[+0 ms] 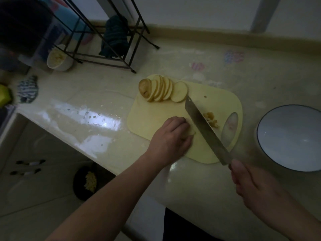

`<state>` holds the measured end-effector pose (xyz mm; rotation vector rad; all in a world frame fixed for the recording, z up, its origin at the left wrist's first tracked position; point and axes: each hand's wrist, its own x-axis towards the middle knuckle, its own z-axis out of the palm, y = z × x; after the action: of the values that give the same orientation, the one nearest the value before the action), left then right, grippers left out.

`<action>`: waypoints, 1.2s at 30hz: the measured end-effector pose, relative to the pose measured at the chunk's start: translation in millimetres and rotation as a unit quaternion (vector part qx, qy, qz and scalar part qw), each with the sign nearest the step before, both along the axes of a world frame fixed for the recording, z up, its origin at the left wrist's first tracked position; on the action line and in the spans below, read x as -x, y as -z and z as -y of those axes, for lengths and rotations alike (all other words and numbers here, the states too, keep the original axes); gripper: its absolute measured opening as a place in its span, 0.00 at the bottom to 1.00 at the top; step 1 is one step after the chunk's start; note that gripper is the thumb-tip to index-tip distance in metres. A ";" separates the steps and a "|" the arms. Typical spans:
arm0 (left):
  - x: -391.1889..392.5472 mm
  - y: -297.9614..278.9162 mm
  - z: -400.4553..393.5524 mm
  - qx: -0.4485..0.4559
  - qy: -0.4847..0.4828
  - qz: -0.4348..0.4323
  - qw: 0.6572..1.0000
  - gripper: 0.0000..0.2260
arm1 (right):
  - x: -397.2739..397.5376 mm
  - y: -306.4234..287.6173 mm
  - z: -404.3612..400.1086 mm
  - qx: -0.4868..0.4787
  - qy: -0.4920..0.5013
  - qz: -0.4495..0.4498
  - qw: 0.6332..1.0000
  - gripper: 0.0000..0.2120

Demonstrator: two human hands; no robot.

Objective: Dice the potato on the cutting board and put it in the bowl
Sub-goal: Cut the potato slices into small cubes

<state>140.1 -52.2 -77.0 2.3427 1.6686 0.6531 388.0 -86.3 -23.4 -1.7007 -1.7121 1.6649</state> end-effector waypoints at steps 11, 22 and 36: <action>1.3 2.3 8.9 -0.022 0.003 0.001 1.000 0.11 | 4.4 -10.9 6.1 -0.010 -0.008 0.004 1.000 0.33; 3.4 0.7 0.5 -0.015 0.033 0.006 0.999 0.06 | 2.5 -16.4 14.7 -0.032 -0.031 0.059 0.997 0.41; 7.2 1.1 -3.9 -0.020 0.059 0.009 0.998 0.07 | 21.4 -4.2 6.5 -0.074 -0.052 0.057 0.994 0.28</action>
<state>132.9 -48.3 -78.1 2.4320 1.5103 0.6893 366.6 -92.8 -19.3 -1.6953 -1.9544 1.4641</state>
